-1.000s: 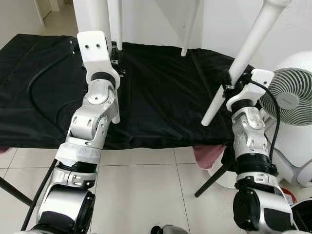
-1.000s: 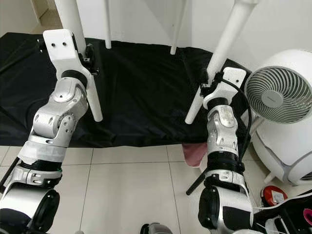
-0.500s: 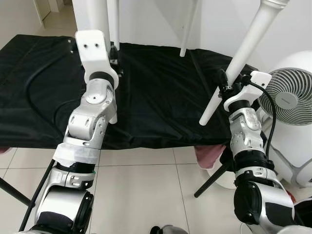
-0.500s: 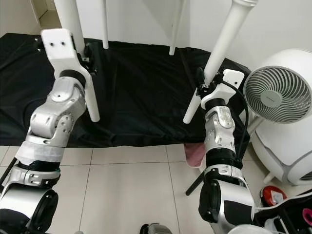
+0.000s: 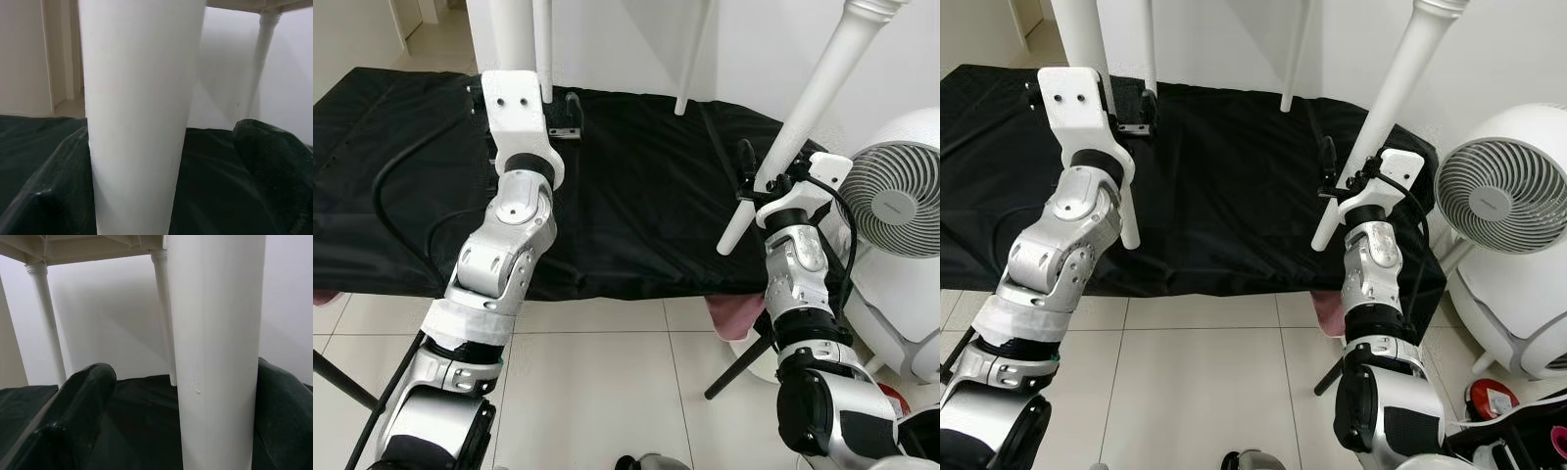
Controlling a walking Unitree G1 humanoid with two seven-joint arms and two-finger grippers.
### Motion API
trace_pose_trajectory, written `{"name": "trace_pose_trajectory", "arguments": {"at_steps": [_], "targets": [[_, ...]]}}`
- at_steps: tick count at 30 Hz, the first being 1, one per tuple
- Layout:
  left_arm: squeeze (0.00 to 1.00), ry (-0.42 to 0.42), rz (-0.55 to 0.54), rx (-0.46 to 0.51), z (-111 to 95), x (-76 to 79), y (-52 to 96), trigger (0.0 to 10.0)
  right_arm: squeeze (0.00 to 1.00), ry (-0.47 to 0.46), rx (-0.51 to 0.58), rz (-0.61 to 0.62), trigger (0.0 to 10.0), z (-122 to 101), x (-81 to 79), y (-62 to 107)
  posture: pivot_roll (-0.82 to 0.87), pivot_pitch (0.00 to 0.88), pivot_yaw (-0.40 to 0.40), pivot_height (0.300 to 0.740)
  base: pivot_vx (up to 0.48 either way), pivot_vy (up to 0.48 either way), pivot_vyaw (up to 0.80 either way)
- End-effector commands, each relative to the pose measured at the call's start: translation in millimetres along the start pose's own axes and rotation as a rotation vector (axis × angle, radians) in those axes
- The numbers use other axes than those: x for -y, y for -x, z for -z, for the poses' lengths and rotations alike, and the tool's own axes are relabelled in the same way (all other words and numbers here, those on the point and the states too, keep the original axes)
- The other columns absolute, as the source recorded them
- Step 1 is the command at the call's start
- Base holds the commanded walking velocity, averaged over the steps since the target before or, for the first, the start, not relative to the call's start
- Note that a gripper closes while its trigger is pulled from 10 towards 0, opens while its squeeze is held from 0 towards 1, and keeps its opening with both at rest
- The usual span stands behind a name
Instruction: Building children table
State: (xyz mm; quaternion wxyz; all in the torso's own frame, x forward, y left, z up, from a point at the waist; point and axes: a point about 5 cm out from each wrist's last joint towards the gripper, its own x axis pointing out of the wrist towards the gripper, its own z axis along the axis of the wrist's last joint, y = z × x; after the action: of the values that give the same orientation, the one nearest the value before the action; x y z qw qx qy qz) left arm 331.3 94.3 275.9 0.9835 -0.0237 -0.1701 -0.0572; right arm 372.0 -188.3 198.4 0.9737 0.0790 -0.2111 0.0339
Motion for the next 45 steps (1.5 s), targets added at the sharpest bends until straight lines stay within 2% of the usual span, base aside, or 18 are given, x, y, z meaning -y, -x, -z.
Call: {"name": "trace_pose_trajectory", "arguments": {"at_steps": [1,2,3,6,8,9,10,11,15,18,20,25,28,30,32,37,40,45], "targets": [[0.93,-0.018,0.489,0.104,-18,50.4,13.3,10.0,0.0,-0.007,-0.128,-0.1,10.0,29,-28.8,9.8,-0.01,0.0,-0.056,0.74,0.0,0.0,0.0],[0.93,-0.018,0.489,0.104,-18,50.4,13.3,10.0,0.0,-0.007,-0.128,-0.1,10.0,29,-28.8,9.8,-0.01,0.0,-0.056,0.74,0.0,0.0,0.0],[0.0,-0.058,0.487,0.108,-17,49.6,14.0,10.0,0.0,-0.009,-0.123,-0.09,10.0,29,-28.4,10.5,-0.01,0.0,-0.053,0.74,0.0,0.0,0.0],[0.0,-0.139,0.447,0.126,-15,44.0,16.1,10.0,0.0,-0.027,-0.109,-0.081,10.0,32,-29.5,15.3,0.0,0.0,-0.049,0.74,0.0,0.0,0.0],[0.0,-0.172,0.376,0.121,-13,37.0,15.8,10.0,0.0,-0.033,-0.106,-0.092,10.0,33,-31.0,18.8,0.0,0.0,-0.049,0.74,0.0,0.0,0.0],[0.0,-0.169,0.33,0.116,-11,32.3,15.3,10.0,0.0,-0.034,-0.106,-0.103,10.0,35,-32.4,20.7,0.0,0.0,-0.049,0.74,0.0,0.0,0.0],[0.0,-0.169,0.33,0.116,-11,32.3,15.3,10.0,0.0,-0.034,-0.106,-0.103,10.0,35,-32.4,20.7,0.0,0.0,-0.049,0.74,0.0,0.0,0.0],[0.0,-0.161,0.263,0.104,-8,25.4,14.7,10.0,0.0,-0.033,-0.104,-0.12,10.0,36,-34.6,23.3,0.0,0.0,-0.048,0.74,0.0,0.0,0.0],[0.0,-0.164,0.191,0.098,-5,17.3,15.0,10.0,0.0,-0.036,-0.104,-0.141,10.0,37,-36.1,25.9,0.0,0.0,-0.05,0.74,0.0,0.0,0.0],[0.0,-0.201,0.108,0.111,0,3.7,17.7,10.0,0.0,-0.023,-0.101,-0.182,10.0,39,-36.9,28.4,0.0,0.003,-0.062,0.74,0.0,0.0,0.0],[0.0,-0.211,0.101,0.116,1,1.7,18.2,10.0,0.0,-0.017,-0.101,-0.19,10.0,38,-37.0,28.4,0.0,0.005,-0.065,0.74,0.0,0.0,0.0],[0.0,-0.301,0.033,0.116,12,-14.3,20.4,10.0,0.0,0.013,-0.105,-0.216,10.0,37,-34.1,25.5,0.0,0.02,-0.077,0.74,0.0,0.0,0.0],[0.0,-0.313,0.015,0.111,15,-18.1,20.9,10.0,0.0,0.015,-0.106,-0.218,10.0,36,-33.1,24.9,0.0,0.021,-0.076,0.74,0.0,0.0,0.0],[0.0,-0.332,-0.062,0.062,26,-31.9,18.4,10.0,0.0,0.013,-0.107,-0.235,10.0,35,-33.2,22.8,0.0,0.029,-0.078,0.74,0.0,0.0,0.0],[0.0,-0.341,-0.095,0.021,33,-40.0,17.0,10.0,0.0,0.006,-0.11,-0.258,10.0,35,-34.7,21.9,0.0,0.031,-0.075,0.74,0.0,0.0,0.0],[0.0,-0.381,-0.109,0.004,38,-46.5,17.6,10.0,0.0,0.003,-0.11,-0.278,10.0,34,-35.8,21.8,0.0,0.032,-0.073,0.74,0.0,0.0,0.0],[0.0,-0.442,-0.149,-0.042,47,-58.0,19.2,10.0,0.0,0.015,-0.107,-0.271,10.0,34,-32.8,22.2,0.0,0.034,-0.07,0.74,0.0,0.0,0.0],[0.0,-0.448,-0.172,-0.09,56,-66.3,21.4,10.0,0.0,0.014,-0.104,-0.267,10.0,34,-31.3,22.9,-0.01,0.035,-0.067,0.74,0.0,0.0,0.0]]}}
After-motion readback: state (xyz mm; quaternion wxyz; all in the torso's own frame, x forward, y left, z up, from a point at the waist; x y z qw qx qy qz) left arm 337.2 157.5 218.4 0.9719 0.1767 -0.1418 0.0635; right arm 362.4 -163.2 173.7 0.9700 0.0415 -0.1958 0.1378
